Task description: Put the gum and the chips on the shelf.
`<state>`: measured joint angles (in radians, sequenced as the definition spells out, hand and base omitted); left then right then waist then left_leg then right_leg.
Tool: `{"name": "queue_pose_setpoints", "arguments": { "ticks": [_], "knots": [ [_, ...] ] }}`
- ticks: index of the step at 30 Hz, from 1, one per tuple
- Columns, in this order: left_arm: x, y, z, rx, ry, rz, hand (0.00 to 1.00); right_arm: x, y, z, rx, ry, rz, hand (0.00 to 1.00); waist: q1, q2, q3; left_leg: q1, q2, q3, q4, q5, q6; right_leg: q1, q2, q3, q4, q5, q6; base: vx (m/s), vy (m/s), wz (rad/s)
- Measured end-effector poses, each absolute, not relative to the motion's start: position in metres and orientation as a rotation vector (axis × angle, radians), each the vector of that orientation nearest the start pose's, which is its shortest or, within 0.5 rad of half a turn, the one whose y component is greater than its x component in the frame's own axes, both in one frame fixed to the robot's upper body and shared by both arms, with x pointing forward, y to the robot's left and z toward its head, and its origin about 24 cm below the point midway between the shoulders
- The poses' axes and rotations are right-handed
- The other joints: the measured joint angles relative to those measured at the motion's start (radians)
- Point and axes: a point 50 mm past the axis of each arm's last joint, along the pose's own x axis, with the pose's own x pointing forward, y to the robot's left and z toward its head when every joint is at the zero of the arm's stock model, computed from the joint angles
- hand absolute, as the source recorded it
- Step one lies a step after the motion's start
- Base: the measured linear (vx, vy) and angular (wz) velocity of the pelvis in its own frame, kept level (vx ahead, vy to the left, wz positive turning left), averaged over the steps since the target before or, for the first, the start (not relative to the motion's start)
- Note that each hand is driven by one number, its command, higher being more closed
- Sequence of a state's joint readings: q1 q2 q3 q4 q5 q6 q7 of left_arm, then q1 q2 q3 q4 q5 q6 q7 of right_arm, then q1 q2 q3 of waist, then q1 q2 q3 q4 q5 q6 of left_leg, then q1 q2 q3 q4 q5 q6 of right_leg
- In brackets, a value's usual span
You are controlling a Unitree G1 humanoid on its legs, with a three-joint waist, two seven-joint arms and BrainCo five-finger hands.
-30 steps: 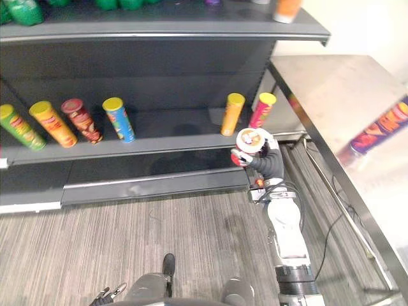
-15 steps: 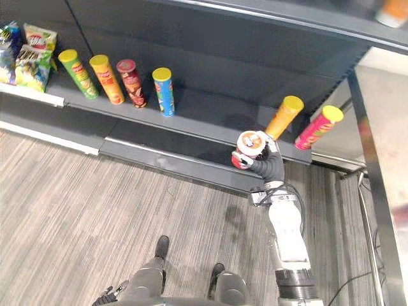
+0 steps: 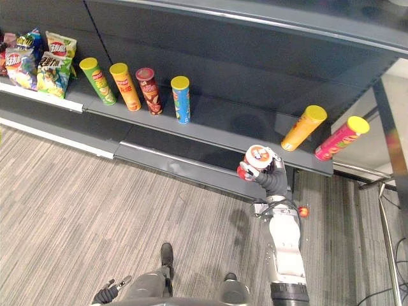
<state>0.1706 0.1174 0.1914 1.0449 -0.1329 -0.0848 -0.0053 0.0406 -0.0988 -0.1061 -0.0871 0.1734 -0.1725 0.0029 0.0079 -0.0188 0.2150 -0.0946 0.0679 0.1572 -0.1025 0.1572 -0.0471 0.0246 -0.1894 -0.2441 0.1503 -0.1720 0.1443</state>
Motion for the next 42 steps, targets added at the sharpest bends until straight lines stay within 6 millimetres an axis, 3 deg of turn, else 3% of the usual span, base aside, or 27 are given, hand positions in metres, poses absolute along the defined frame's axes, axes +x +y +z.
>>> {"name": "queue_pose_setpoints", "arguments": {
  "ticks": [3,17,26,27,29,30,32,35,37,39,42],
  "knots": [
    [0.059,0.223,-0.162,-0.093,1.110,0.344,0.00,0.241,-0.197,0.065,0.051,-0.201,-0.121,1.00,-0.001,0.003,-0.019,0.012,0.009,0.029,0.000,-0.013,-0.004,-0.003,0.008,0.027,-0.014,0.005,-0.001,-0.03,0.000,-0.30],
    [0.066,0.221,-0.162,-0.002,1.120,0.196,0.00,0.243,-0.212,0.072,-0.011,-0.228,-0.210,1.00,-0.005,0.002,-0.027,0.078,0.025,0.159,-0.001,-0.049,-0.019,-0.006,0.024,0.172,-0.046,0.037,0.001,0.04,0.010,-0.31],
    [0.068,0.221,-0.161,0.053,1.126,0.120,0.00,0.241,-0.225,0.075,-0.038,-0.238,-0.261,1.00,-0.036,0.007,-0.038,0.082,0.056,0.185,0.007,-0.066,-0.036,-0.077,0.044,0.202,0.065,0.024,-0.017,0.01,-0.012,-0.12],
    [0.068,0.223,-0.161,0.050,1.123,0.138,0.00,0.238,-0.227,0.073,-0.039,-0.227,-0.271,1.00,-0.034,0.002,-0.042,0.077,0.063,0.185,0.023,-0.072,-0.032,-0.075,0.048,0.201,0.066,0.018,-0.021,0.00,-0.053,0.00],
    [0.067,0.225,-0.160,0.037,1.117,0.181,0.00,0.234,-0.224,0.067,-0.039,-0.203,-0.260,1.00,-0.027,-0.014,-0.042,0.017,0.100,0.186,0.189,-0.150,-0.040,-0.069,0.055,0.195,0.068,-0.019,-0.047,-0.01,-0.093,-0.09],
    [0.064,0.227,-0.160,0.019,1.118,0.224,0.00,0.232,-0.221,0.065,-0.036,-0.197,-0.247,1.00,-0.025,-0.003,-0.038,-0.032,0.146,0.180,0.333,-0.203,-0.043,-0.057,0.078,0.193,0.070,-0.041,-0.064,-0.03,-0.106,-0.11],
    [0.066,0.228,-0.159,-0.012,1.095,0.268,0.00,0.227,-0.223,0.061,-0.035,-0.181,-0.256,1.00,-0.022,-0.002,-0.031,-0.111,0.191,0.119,0.541,-0.205,-0.020,-0.045,0.093,0.195,0.109,-0.070,-0.075,-0.05,-0.112,-0.07],
    [0.067,0.226,-0.158,-0.070,1.074,0.310,0.00,0.220,-0.231,0.067,-0.047,-0.204,-0.295,1.00,-0.011,0.004,-0.025,-0.117,0.184,0.039,0.597,-0.176,-0.023,-0.039,0.092,0.216,0.152,-0.097,-0.086,0.00,-0.090,-0.16],
    [0.064,0.223,-0.159,-0.094,1.078,0.325,0.00,0.217,-0.234,0.075,-0.053,-0.237,-0.318,1.00,-0.011,0.003,-0.021,-0.112,0.167,0.008,0.584,-0.156,-0.029,-0.046,0.084,0.241,0.152,-0.096,-0.089,0.03,-0.011,-0.31],
    [0.061,0.221,-0.160,-0.117,1.082,0.336,0.00,0.217,-0.237,0.080,-0.056,-0.262,-0.336,1.00,-0.012,0.004,-0.020,-0.111,0.133,-0.061,0.521,-0.203,-0.041,-0.060,0.071,0.276,0.151,-0.093,-0.093,0.07,0.056,-0.34],
    [0.054,0.218,-0.162,-0.119,1.100,0.353,0.00,0.222,-0.238,0.085,-0.052,-0.284,-0.347,1.00,-0.021,0.017,-0.019,-0.098,0.102,-0.186,0.306,-0.216,-0.070,-0.088,0.073,0.321,0.147,-0.087,-0.071,0.10,0.170,-0.47]
  ]
}}
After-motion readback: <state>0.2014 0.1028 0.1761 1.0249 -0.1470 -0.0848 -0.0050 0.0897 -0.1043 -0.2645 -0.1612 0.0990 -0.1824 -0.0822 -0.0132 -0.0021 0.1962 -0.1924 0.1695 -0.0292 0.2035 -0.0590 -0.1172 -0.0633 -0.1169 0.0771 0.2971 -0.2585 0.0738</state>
